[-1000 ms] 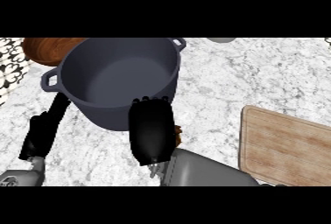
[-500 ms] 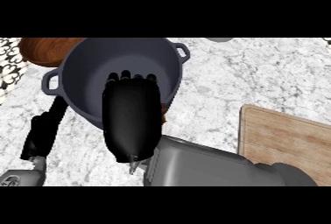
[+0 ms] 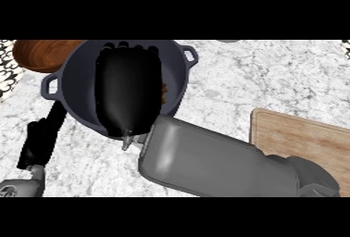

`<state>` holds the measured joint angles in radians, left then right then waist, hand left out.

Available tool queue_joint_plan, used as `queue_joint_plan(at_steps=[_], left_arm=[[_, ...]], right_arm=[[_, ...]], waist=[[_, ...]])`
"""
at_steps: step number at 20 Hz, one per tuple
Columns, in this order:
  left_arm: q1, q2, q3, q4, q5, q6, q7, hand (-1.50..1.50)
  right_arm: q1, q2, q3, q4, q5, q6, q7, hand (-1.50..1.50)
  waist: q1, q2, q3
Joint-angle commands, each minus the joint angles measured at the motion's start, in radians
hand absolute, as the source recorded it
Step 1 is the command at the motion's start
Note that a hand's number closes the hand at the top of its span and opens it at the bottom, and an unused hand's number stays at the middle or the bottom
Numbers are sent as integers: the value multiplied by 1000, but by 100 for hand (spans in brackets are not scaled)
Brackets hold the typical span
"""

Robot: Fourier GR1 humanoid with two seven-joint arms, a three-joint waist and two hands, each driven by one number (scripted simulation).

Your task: Pick the sweet potato from the cutting board and place it in the pot

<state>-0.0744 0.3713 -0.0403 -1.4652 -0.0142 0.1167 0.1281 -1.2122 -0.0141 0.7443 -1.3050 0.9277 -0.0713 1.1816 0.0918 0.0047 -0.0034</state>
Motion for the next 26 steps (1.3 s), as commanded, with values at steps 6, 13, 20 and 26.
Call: queue_joint_plan(at_steps=[6, 13, 20, 26], left_arm=[[17, 3, 17, -14, -2, -3, -10, 0], [19, 3, 35, 17, 3, -20, -40, 0], [-10, 34, 56, -21, 16, -47, 5, 0], [-3, 3, 34, -5, -2, -38, -25, 0]], right_arm=[[-103, 14, -44, 288, -79, -222, 36, 150], [-119, 14, -79, 576, -147, -328, -164, 150], [-97, 14, -142, 746, -261, -428, -348, 150], [-79, 14, -211, 792, -403, -511, -484, -150]], waist=[[-16, 7, 1], [-16, 16, 0], [-10, 21, 2], [14, 29, 2]])
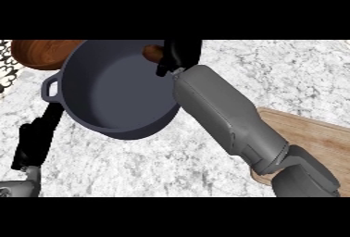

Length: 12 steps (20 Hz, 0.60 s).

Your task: Pick the sweet potato from the cutting board and place it in the pot

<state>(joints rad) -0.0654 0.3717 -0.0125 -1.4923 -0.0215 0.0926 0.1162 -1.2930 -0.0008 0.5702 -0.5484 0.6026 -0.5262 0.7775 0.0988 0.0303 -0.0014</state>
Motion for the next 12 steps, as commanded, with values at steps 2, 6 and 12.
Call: queue_joint_plan(at_steps=[2, 6, 12], left_arm=[[10, -31, -34, -4, -31, 14, -17, 0], [-41, -23, -13, 18, -21, 7, 21, 0], [-18, -29, -2, 30, -21, 16, 4, 0]], right_arm=[[-4, 1, 1, 16, -115, -67, -72, -150], [-20, 1, 5, 50, -151, -143, -128, -150], [-10, 1, -100, -103, -231, -441, -266, -150]], waist=[[19, -2, 0], [8, -2, 0], [-11, -7, 2]])
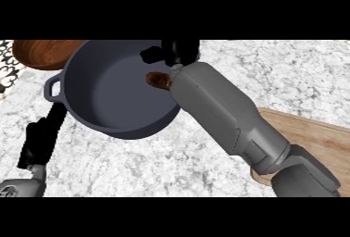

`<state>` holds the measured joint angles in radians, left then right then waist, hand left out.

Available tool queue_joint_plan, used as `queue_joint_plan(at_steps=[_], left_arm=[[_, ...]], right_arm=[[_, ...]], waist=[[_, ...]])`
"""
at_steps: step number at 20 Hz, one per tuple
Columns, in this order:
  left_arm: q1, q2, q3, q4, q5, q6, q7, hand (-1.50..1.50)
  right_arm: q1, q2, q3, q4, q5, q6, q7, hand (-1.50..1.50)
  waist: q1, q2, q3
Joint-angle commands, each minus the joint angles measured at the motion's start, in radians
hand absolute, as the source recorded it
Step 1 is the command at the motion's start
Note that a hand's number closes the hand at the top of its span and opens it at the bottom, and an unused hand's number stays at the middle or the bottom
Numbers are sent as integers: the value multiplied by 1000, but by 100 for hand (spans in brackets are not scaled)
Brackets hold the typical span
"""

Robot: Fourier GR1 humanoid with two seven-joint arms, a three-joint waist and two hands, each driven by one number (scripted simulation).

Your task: Pick the sweet potato from the cutting board and place it in the pot

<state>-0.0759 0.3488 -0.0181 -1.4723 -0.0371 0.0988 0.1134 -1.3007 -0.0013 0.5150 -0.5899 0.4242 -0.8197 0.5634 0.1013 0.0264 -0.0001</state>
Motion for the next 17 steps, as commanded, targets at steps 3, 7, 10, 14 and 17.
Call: queue_joint_plan(at_steps=[3, 7, 10, 14, 17], left_arm=[[6, 31, 31, -24, 16, -23, 7, 0], [35, -4, 40, 17, 1, 7, -30, 0], [26, 19, 65, 29, 15, -21, -27, 0], [126, 3, 67, -26, -7, 1, -27, 0], [120, 8, 84, -53, 5, -4, 22, 0]], right_arm=[[6, 1, -64, -82, -133, -166, -104, -150], [101, 1, -10, -163, -259, -144, -163, -150], [172, 1, 38, -254, -340, -153, -206, -150], [279, -5, -26, -404, -286, -102, -239, -150], [456, -51, 34, -574, -248, -109, -228, -150]], waist=[[-14, -9, 0], [-47, -16, 0], [-56, -19, 0], [-99, -30, 1], [-117, -34, 1]])
